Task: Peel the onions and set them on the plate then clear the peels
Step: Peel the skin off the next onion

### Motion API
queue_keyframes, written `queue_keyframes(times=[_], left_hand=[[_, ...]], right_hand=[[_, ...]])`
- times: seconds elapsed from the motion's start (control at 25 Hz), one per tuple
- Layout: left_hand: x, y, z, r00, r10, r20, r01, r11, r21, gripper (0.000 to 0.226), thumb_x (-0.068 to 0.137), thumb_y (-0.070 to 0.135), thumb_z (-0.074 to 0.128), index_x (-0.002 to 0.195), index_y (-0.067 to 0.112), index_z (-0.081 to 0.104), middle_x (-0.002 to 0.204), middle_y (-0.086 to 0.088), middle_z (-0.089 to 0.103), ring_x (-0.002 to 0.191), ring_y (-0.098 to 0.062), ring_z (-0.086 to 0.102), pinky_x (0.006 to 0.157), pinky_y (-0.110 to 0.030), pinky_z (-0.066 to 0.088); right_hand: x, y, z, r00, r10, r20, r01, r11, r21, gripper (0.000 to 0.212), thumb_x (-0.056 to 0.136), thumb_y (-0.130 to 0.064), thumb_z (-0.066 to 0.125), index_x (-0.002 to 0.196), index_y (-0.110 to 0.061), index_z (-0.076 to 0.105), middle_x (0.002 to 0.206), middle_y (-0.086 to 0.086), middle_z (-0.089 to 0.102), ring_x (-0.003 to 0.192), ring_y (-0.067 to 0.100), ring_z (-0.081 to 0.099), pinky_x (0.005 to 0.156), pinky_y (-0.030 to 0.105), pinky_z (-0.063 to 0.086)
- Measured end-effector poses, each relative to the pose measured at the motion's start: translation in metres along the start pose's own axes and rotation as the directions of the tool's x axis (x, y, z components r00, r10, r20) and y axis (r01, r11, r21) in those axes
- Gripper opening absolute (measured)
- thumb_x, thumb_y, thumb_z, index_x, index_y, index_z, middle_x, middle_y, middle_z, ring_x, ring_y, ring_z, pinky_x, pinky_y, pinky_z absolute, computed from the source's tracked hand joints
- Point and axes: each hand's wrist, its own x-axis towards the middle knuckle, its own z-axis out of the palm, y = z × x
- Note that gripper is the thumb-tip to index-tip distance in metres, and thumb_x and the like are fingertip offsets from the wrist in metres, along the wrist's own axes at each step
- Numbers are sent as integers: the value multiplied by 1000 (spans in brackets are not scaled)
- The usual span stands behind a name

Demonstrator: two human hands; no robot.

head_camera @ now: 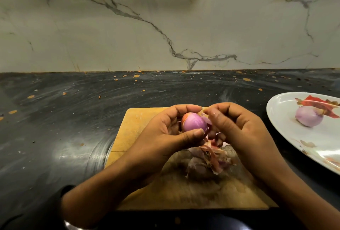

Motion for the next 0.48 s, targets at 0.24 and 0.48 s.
queue_keyframes(times=[0.24,0.48], left_hand=[[1,0,-1,999,37,-21,-37,999,17,52,64,2,77,112,10,62,116,-14,68,101,-24,70,81,-30,60],[0,-1,1,1000,4,4,-4,1000,0,51,66,1,76,113,9,60,118,-16,66,106,-31,68,85,-36,60]], right_hand=[[0,2,2,991,-127,-35,123,989,-82,14,86,-24,69,96,-21,79,88,-7,77,75,13,73,63,23,58],[0,7,3,975,-202,-93,181,963,-198,11,90,-18,69,93,-20,79,77,-11,75,70,11,71,59,19,54]])
